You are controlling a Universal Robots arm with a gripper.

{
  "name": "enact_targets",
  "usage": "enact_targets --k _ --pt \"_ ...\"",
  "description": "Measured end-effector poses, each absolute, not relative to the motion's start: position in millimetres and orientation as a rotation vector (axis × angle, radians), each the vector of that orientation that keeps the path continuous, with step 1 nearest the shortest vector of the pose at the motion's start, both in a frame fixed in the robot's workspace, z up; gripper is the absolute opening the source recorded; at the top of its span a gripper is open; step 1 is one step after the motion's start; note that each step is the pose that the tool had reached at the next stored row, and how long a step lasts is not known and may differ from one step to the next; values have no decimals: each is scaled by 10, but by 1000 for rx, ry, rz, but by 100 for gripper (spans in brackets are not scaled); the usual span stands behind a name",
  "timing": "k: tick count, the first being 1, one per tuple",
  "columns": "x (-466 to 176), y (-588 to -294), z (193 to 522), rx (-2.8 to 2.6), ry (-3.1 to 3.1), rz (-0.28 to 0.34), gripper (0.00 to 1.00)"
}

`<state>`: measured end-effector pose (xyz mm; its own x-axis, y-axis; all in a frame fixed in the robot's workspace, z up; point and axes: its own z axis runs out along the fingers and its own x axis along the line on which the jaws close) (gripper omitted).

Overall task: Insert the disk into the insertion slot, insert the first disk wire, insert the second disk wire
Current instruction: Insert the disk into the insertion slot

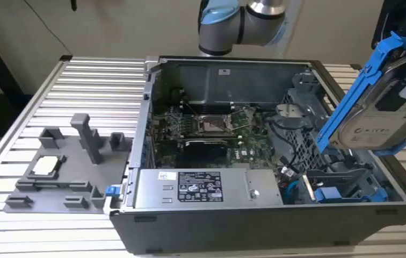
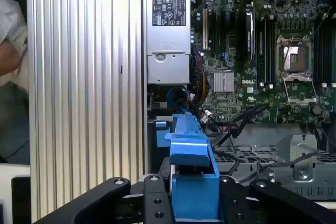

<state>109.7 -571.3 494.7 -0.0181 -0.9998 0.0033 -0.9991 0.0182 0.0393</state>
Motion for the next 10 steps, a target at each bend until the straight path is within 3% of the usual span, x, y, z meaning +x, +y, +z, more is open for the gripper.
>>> enact_targets --k 10 --pt "1097 -5713 4919 2179 -2219 -37 33"
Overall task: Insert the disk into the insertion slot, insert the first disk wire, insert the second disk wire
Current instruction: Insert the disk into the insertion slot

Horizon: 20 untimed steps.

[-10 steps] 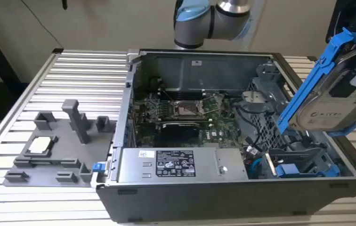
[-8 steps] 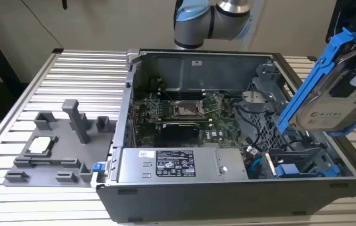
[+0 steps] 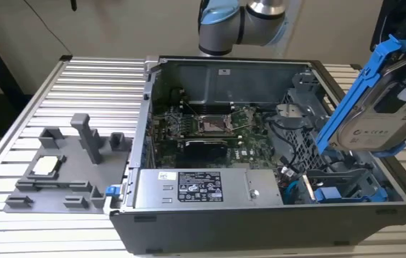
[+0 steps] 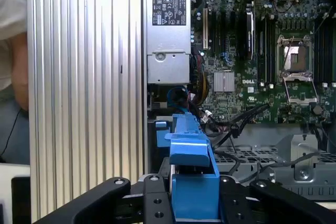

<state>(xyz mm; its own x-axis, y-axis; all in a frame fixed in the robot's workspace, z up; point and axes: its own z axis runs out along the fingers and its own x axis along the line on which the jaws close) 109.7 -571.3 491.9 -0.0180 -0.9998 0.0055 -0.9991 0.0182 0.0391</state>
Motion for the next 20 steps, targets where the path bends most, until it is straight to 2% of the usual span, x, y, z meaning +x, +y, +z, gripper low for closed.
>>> enact_targets --k 20 --pt "1110 -5744 4662 2179 -2218 -36 33"
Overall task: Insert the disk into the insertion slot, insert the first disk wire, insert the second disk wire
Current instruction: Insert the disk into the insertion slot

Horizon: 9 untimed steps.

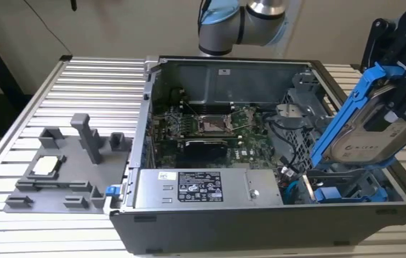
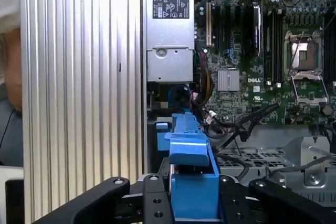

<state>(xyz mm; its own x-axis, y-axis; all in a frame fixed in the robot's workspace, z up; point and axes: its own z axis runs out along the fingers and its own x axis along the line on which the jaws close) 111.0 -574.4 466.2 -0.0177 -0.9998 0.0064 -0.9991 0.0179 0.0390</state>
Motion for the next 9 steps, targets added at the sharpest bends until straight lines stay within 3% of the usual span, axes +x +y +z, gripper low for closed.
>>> enact_targets --k 9 --pt "1151 -5746 4529 2179 -2218 -36 33"
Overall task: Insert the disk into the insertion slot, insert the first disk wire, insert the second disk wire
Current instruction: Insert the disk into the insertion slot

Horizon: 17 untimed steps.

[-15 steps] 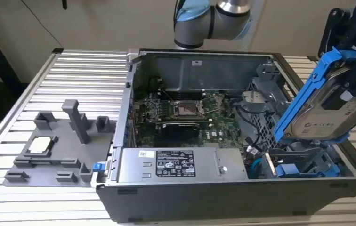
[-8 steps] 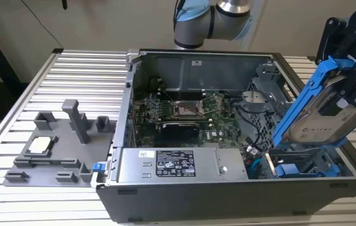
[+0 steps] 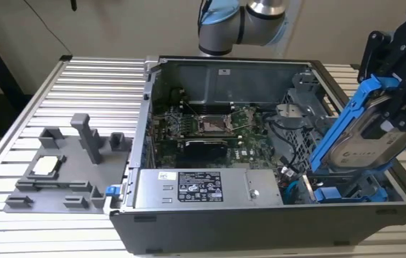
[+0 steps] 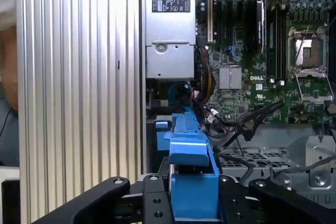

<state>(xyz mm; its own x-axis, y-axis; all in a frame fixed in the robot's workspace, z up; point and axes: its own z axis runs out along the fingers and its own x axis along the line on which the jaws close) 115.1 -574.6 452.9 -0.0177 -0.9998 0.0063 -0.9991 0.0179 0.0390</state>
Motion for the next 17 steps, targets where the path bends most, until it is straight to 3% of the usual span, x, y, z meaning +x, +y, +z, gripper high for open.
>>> enact_targets --k 17 --pt "1272 -5748 4285 2178 -2211 -48 33"
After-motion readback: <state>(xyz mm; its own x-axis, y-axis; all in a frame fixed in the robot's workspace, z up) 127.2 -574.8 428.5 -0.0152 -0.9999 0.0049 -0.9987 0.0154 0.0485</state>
